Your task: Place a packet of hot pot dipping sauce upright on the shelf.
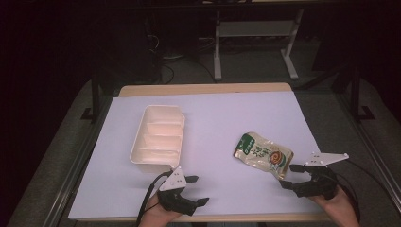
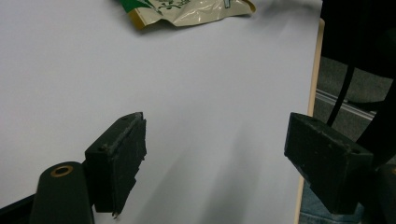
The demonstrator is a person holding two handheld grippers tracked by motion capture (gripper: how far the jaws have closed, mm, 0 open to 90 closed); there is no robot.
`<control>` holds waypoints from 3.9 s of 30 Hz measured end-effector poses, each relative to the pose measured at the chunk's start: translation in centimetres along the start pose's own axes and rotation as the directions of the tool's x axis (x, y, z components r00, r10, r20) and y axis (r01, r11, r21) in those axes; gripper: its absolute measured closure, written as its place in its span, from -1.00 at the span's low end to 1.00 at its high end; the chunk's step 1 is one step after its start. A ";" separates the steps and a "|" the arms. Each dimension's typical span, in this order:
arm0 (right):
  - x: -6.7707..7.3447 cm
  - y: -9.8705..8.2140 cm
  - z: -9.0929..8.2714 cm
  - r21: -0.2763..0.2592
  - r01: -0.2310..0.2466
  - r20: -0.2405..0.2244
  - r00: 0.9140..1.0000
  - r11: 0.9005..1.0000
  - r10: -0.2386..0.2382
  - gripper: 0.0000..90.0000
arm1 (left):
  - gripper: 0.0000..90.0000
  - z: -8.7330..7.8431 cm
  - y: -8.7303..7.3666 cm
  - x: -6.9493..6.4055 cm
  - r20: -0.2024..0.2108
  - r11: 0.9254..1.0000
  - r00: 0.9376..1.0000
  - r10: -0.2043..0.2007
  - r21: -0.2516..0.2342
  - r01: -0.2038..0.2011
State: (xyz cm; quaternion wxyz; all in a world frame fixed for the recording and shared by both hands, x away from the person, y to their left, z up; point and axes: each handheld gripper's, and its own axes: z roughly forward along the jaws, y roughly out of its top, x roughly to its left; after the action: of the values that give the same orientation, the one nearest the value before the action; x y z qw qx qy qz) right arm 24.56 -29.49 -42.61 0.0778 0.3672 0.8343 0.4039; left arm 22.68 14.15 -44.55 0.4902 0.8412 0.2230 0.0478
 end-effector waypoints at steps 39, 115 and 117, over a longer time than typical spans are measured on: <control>-2.4 3.4 2.5 0.067 0.001 0.013 1.000 0.998 -0.001 0.21 | -0.49 7.7 8.3 3.5 -0.031 0.999 0.999 0.018 0.030 -0.017; -2.7 2.0 4.0 0.095 0.006 0.063 0.998 0.996 -0.012 0.35 | 0.34 17.1 9.8 5.3 0.059 0.984 0.987 -0.150 0.106 0.143; -2.6 2.1 4.0 0.095 0.006 0.065 0.998 0.996 -0.012 0.35 | 0.45 17.0 9.9 5.4 0.052 0.985 0.987 -0.151 0.094 0.146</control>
State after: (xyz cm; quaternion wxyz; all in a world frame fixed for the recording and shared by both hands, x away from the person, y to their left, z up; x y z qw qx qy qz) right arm 29.32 -27.95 -44.23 0.0898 0.3797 0.8511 0.3514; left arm 35.86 -1.38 -45.65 0.4605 0.8445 0.2724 -0.0238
